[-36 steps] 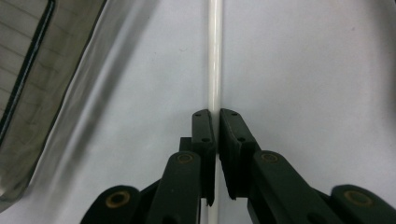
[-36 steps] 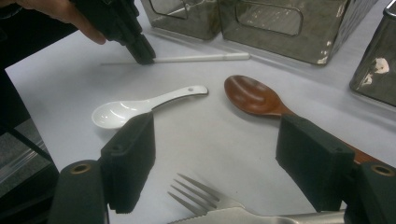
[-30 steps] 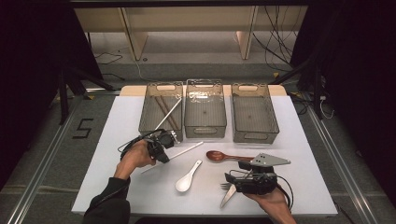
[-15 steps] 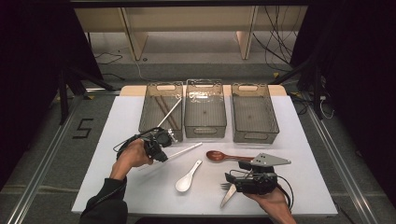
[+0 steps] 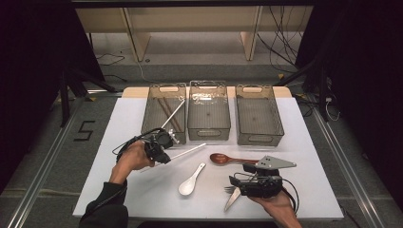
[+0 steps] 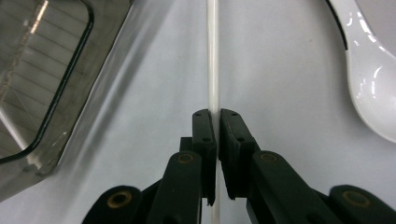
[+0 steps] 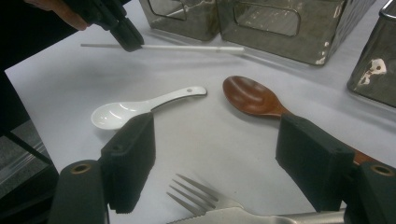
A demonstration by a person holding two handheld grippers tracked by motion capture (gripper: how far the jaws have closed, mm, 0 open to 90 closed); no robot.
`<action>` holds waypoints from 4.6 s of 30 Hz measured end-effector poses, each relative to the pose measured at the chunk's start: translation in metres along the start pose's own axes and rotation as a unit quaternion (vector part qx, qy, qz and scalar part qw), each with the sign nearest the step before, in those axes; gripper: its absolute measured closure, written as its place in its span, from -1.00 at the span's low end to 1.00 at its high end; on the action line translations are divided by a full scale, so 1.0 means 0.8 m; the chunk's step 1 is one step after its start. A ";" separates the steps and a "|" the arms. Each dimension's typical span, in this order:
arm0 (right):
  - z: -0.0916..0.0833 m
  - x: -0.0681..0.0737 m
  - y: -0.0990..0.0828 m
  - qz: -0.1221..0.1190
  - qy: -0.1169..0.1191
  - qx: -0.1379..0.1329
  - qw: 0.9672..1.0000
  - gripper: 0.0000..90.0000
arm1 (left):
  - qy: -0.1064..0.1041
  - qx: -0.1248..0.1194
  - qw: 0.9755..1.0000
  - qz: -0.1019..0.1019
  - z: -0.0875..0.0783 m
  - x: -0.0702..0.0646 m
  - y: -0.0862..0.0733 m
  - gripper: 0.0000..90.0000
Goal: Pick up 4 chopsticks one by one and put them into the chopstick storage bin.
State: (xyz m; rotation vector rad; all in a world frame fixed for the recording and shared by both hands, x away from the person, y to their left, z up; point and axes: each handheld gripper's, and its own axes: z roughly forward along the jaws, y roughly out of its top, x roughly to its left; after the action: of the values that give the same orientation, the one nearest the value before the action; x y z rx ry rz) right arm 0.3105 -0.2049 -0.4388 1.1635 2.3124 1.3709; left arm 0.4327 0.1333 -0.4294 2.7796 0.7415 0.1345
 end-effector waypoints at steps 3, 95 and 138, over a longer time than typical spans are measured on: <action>0.000 0.000 0.000 0.000 0.000 0.000 1.000 -0.35 | -0.004 -0.005 1.000 0.007 -0.011 -0.002 0.000 0.89; -0.002 -0.003 0.001 0.007 0.003 -0.004 1.000 -0.35 | 0.096 -0.135 0.959 -0.232 -0.035 0.163 0.039 0.88; -0.005 -0.006 0.001 0.008 -0.005 -0.008 1.000 -0.35 | 0.035 -0.246 0.938 -0.243 -0.089 0.054 0.001 -0.58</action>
State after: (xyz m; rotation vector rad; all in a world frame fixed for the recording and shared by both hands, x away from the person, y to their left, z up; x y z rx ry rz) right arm 0.3121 -0.2110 -0.4371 1.1837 2.2866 1.3838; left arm 0.4593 0.1700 -0.3596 2.0657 1.1984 0.2799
